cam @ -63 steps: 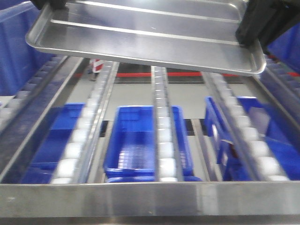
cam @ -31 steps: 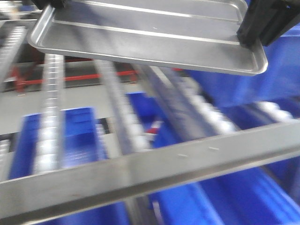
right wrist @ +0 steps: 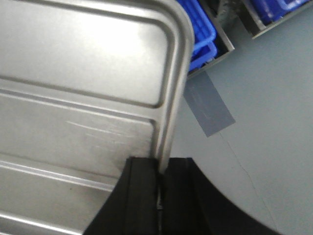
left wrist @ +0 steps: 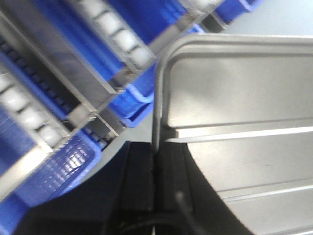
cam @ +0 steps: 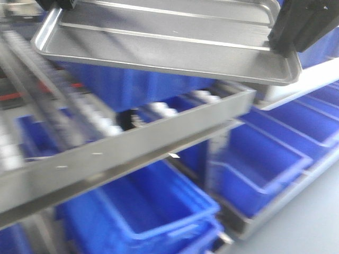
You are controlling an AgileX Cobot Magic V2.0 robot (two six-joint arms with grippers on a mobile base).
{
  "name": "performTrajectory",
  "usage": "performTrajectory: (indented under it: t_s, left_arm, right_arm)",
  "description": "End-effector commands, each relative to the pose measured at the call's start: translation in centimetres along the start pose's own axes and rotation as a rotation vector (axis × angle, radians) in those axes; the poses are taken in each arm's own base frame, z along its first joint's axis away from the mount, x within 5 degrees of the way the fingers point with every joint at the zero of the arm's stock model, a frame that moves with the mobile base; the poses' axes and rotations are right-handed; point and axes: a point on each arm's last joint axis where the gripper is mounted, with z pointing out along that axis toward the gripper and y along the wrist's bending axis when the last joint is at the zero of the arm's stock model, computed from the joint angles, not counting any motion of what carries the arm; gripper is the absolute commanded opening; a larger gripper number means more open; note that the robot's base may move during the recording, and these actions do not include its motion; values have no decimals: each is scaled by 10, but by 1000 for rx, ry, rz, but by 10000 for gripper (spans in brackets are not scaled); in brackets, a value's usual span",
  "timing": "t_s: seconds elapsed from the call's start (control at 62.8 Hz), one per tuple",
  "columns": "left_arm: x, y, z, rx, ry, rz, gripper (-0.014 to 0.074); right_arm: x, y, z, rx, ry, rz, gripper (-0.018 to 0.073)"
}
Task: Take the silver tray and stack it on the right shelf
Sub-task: 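Hold the tray raised in both grippers while the base drives to the other shelf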
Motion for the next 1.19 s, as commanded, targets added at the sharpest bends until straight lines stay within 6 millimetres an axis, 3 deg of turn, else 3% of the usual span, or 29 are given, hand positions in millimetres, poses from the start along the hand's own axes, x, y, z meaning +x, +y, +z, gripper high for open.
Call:
performTrajectory:
  t_s: [0.0, 1.178]
  left_arm:
    - [-11, -1, -20, 40, -111, 3, -93]
    - [-11, 0, -20, 40, -110, 3, -93]
  right_arm:
    - [-10, 2, -17, -18, -91, -40, 57]
    - [-10, 2, -17, -18, -91, -40, 57]
